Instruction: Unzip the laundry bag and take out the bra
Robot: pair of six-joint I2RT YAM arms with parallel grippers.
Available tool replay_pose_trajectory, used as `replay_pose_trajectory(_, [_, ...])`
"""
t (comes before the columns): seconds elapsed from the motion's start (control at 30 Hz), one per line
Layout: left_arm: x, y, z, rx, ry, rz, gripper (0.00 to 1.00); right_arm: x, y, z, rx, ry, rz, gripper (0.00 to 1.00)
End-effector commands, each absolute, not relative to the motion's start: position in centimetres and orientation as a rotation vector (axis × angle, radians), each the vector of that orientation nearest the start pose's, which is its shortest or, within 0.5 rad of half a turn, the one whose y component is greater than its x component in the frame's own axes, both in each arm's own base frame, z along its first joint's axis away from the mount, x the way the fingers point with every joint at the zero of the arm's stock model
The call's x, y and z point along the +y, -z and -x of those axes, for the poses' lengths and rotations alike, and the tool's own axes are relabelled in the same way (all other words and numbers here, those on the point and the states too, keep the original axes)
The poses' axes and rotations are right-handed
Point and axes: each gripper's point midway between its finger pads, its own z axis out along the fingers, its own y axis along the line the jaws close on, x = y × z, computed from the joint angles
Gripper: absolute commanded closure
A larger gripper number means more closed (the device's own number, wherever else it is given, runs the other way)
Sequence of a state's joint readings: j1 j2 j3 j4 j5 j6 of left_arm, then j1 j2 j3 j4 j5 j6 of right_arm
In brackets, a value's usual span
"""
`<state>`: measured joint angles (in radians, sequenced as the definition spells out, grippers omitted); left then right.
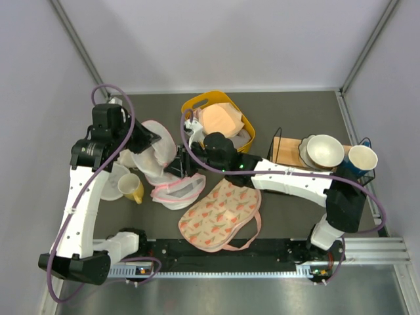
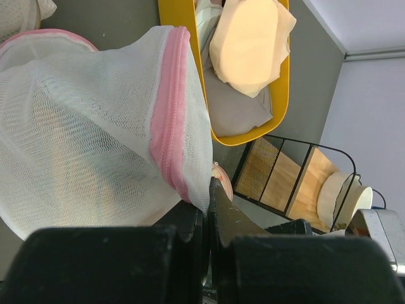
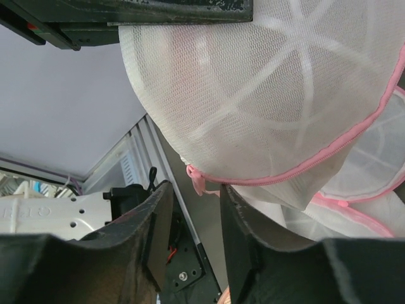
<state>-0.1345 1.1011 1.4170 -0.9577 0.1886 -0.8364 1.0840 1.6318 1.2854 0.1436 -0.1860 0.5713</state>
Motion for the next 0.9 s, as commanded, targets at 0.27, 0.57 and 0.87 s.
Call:
replay_pose_trajectory(0.27, [-10.2, -33.4, -27.8, 2.118, 0.753, 0.644, 1.0, 50.0, -30.2, -19.3, 1.791, -1.391, 0.634, 0.6])
replay_pose_trajectory(0.57, [-10.2, -33.5, -27.5, 2.111, 0.759, 0.64, 1.0, 49.7, -29.8, -19.4, 1.798, -1.387, 0.607, 0.93])
replay_pose_trajectory(0.87, [-9.8, -33.7, -27.4, 2.103, 0.734, 0.633, 1.0, 48.5, -28.6, -20.1, 1.827, -1.313, 0.56, 1.0])
